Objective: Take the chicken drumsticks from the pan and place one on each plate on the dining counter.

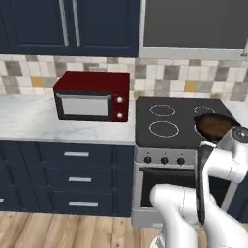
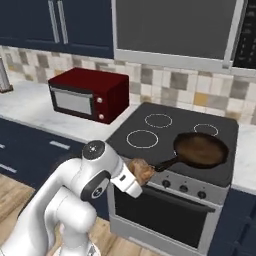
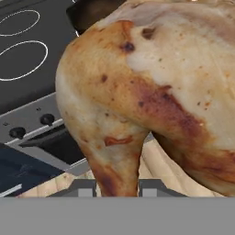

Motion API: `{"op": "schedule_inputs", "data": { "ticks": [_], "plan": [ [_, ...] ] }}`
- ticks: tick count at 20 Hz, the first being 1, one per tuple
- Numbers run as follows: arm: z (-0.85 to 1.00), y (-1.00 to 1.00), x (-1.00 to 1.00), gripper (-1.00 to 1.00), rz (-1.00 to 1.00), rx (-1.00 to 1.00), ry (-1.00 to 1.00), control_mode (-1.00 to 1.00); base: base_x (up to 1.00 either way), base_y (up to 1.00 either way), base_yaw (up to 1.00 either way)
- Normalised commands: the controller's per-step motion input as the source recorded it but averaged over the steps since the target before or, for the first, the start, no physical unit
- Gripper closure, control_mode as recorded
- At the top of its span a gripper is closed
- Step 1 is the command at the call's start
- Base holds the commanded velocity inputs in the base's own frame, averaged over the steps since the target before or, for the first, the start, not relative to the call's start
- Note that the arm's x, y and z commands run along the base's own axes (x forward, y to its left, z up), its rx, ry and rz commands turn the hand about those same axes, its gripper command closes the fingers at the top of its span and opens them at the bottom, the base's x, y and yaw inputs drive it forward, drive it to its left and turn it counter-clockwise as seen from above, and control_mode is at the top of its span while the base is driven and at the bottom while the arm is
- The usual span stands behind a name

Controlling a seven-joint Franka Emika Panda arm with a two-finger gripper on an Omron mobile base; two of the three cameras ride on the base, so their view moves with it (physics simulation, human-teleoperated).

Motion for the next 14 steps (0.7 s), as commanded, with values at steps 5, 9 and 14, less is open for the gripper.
{"op": "schedule_inputs", "data": {
  "ticks": [5, 9, 14],
  "plan": [
    [0.0, 0.0, 0.0, 1.0, 0.0, 0.0, 0.0, 1.0, -0.07, 0.0, 1.0],
    [0.0, 0.0, 0.0, 1.0, 0.0, 0.0, 0.0, 1.0, -0.06, 0.0, 1.0],
    [0.0, 0.0, 0.0, 1.0, 0.0, 0.0, 0.0, 1.0, -0.05, 0.0, 1.0]
  ]
}}
